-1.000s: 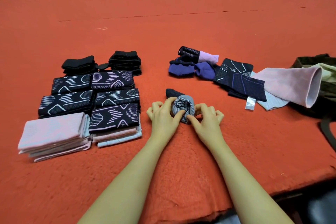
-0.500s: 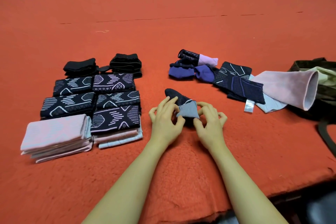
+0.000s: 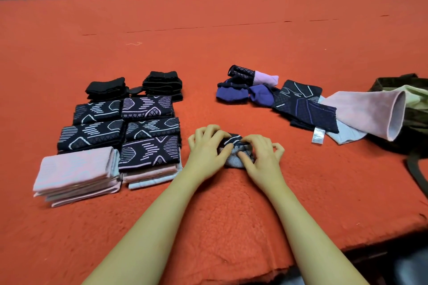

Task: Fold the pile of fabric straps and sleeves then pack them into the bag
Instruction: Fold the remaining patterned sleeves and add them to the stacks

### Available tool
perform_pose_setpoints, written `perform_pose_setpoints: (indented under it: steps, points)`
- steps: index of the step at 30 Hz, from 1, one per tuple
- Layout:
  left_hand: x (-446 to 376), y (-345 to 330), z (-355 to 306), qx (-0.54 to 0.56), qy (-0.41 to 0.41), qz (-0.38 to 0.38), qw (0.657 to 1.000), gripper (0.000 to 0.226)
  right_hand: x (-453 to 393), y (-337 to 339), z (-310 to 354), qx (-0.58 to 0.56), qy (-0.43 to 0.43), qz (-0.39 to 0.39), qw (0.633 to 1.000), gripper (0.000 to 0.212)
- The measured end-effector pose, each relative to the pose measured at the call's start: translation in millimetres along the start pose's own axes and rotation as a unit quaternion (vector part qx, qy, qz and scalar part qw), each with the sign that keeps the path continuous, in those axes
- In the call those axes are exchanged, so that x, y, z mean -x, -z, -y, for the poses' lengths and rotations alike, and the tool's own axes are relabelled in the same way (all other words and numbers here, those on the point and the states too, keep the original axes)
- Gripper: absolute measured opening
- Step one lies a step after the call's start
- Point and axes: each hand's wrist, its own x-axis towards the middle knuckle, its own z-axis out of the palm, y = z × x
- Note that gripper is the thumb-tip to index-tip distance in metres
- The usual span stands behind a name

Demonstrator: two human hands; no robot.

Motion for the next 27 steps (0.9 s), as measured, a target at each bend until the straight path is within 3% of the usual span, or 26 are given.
perform_pose_setpoints:
  steps: [2,5,10,14,21,27]
  points:
    - [-6,2,2,0.019,-0.019,0.021,0.999,0.022,1,2,0,0.008,0.003,-0.013,1.000,0.017]
    - [-9,7,0,0.062,-0.008,0.056,0.997,0.012,3,4,2,0.022,0.019,-0.038,0.999,0.020]
    - [-8,15,-10,0.029,-0.004,-0.013,0.999,0.016,4,6,7,0.099,0.080,-0.102,0.987,0.022]
    - [-11,17,-14,-0.064,-0.009,-0.063,0.996,0.017,9,11,11,0.172,0.092,-0.135,0.971,0.026]
    - [-13,14,-20,-0.157,-0.012,-0.136,0.978,0.021,19,37,16,0.080,0.047,-0.170,0.981,0.023]
    - [-18,20,-19,-0.230,-0.030,-0.181,0.956,0.031,15,47,14,0.035,0.006,-0.202,0.979,0.004]
